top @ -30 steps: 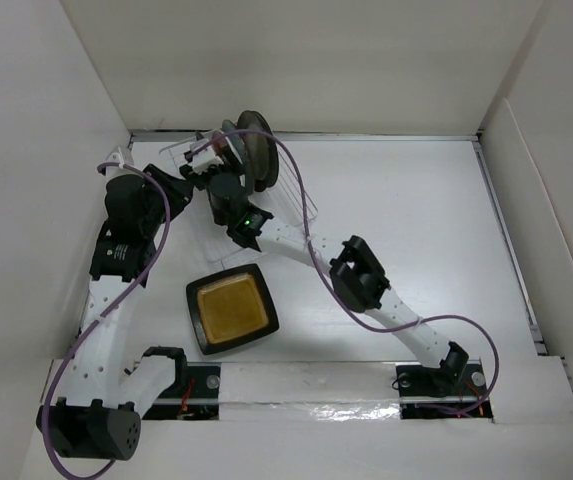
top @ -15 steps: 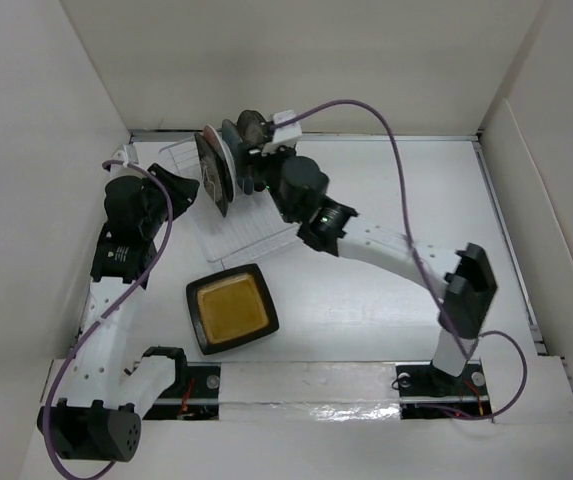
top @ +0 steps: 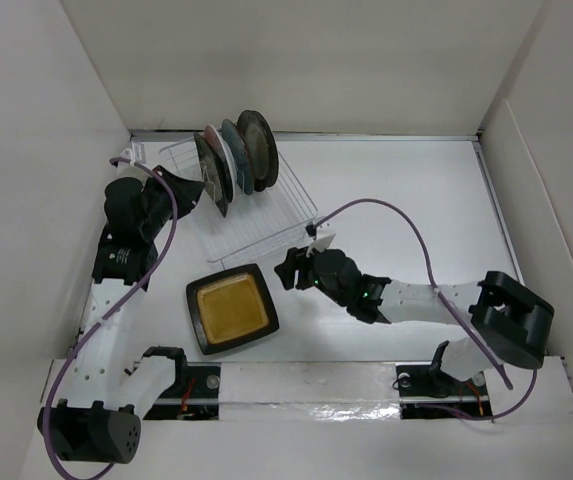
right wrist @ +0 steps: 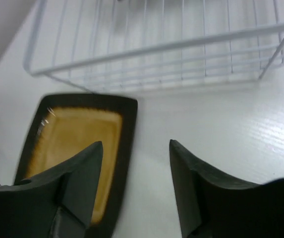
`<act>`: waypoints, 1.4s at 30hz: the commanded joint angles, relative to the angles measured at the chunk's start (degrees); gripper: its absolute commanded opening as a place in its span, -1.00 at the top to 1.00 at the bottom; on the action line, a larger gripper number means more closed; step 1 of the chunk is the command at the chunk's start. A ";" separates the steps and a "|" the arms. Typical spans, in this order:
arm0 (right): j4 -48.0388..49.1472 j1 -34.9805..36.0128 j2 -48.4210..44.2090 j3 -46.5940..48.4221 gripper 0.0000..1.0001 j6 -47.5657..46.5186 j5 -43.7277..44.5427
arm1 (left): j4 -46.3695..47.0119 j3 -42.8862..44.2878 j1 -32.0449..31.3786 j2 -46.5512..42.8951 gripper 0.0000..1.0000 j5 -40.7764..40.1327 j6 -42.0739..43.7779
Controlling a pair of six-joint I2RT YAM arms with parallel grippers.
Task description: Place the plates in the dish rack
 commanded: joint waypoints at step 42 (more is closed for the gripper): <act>38.67 -4.31 32.61 -3.06 1.00 29.45 -36.90 | 6.23 -0.53 0.19 -1.71 0.69 6.11 2.98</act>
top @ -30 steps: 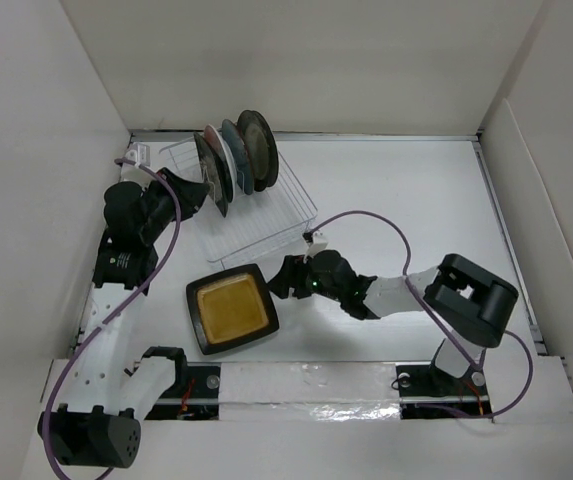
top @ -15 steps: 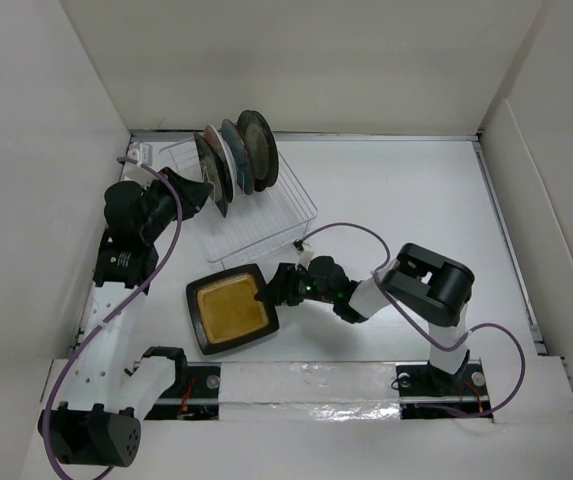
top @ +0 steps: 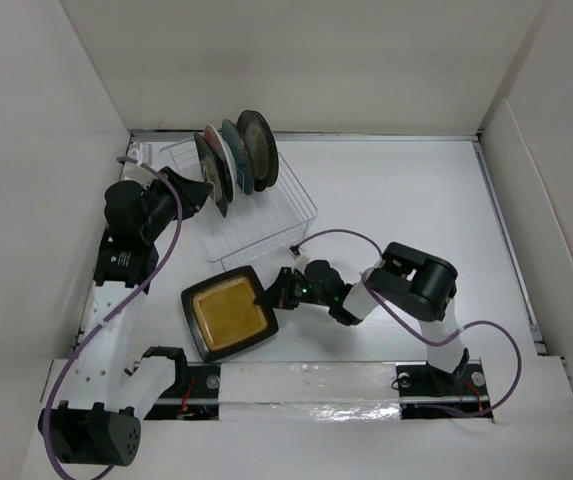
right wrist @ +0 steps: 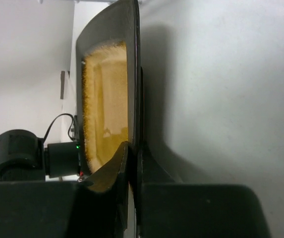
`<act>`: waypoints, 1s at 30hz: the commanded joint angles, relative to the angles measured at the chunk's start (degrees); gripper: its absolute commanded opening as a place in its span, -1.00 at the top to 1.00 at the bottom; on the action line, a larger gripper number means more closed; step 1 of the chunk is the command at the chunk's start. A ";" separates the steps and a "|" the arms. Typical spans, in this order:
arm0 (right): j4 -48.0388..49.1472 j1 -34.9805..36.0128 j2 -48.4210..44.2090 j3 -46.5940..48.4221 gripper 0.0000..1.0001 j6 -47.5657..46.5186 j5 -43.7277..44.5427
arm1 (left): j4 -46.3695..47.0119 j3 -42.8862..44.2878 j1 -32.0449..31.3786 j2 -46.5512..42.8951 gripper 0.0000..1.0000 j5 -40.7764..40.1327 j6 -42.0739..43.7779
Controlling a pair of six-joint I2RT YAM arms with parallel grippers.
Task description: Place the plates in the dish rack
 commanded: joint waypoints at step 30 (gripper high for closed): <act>-52.09 -3.08 -14.22 62.43 1.00 -39.12 31.75 | -0.64 22.97 0.19 -2.96 0.50 -0.60 -4.91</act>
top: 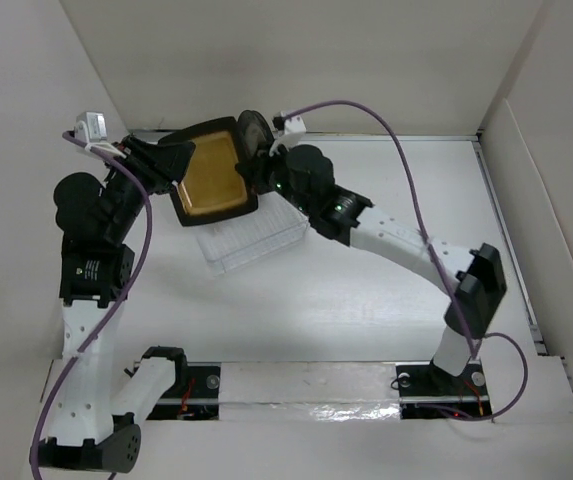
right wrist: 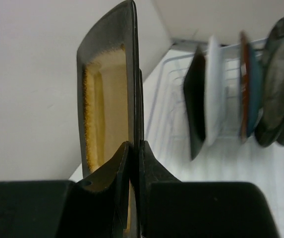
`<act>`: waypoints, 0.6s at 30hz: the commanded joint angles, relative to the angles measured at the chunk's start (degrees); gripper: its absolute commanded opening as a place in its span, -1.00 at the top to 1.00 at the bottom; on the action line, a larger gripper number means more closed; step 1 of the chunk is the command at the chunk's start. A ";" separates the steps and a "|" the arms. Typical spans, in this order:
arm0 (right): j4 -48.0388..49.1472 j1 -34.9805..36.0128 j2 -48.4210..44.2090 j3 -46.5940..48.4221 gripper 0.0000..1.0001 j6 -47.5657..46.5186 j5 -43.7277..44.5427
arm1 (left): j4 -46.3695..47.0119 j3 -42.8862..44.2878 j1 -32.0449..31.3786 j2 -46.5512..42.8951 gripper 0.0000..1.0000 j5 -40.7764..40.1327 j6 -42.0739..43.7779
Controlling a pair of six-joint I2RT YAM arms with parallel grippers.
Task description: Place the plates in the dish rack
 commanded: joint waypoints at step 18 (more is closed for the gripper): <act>-19.85 0.95 35.83 56.99 1.00 -21.53 28.45 | 1.80 3.11 -5.08 -3.04 -0.04 1.42 2.64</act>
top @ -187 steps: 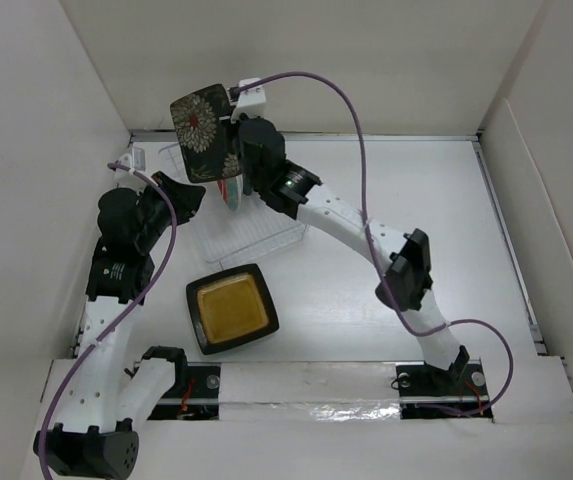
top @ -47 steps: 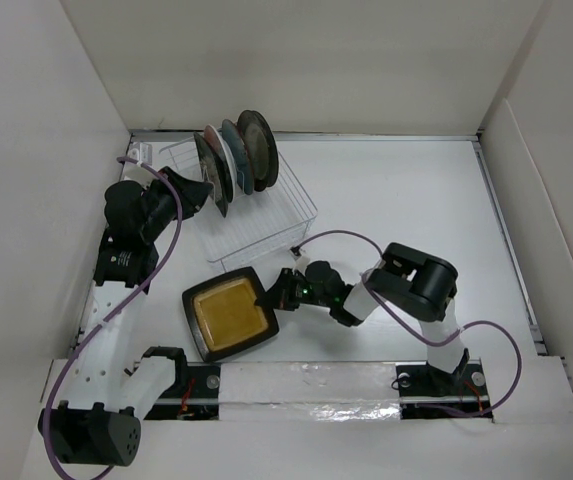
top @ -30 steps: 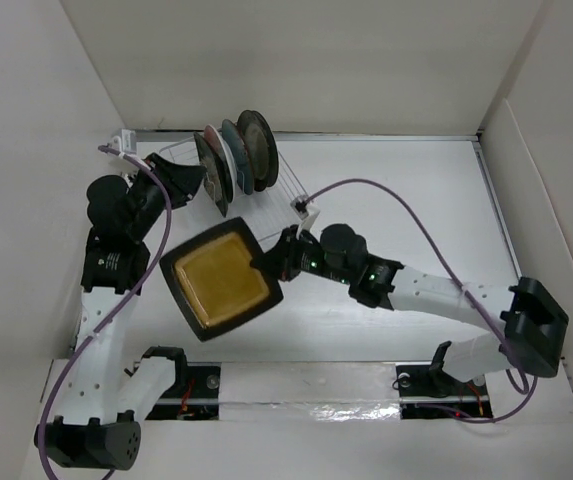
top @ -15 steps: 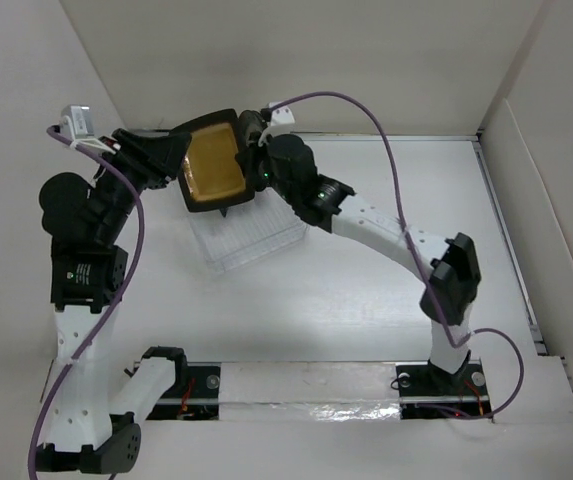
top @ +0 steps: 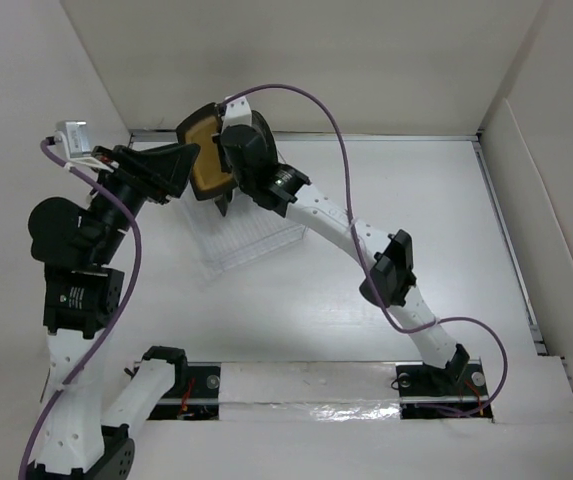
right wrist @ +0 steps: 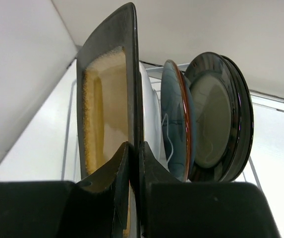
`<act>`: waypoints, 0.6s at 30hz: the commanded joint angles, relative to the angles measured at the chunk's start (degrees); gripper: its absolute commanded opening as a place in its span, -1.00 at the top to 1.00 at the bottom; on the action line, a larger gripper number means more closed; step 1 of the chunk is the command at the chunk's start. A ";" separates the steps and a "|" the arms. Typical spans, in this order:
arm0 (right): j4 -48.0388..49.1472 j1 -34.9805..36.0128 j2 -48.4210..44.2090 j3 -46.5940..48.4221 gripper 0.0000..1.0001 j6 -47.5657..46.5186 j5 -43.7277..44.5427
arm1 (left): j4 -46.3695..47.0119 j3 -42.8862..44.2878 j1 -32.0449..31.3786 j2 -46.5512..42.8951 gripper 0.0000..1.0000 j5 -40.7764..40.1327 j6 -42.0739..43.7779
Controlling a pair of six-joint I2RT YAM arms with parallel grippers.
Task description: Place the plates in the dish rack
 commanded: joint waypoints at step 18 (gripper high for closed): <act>16.10 4.67 9.44 8.53 1.00 -16.62 14.70 | -1.07 -8.24 -4.82 0.25 0.00 -5.92 4.37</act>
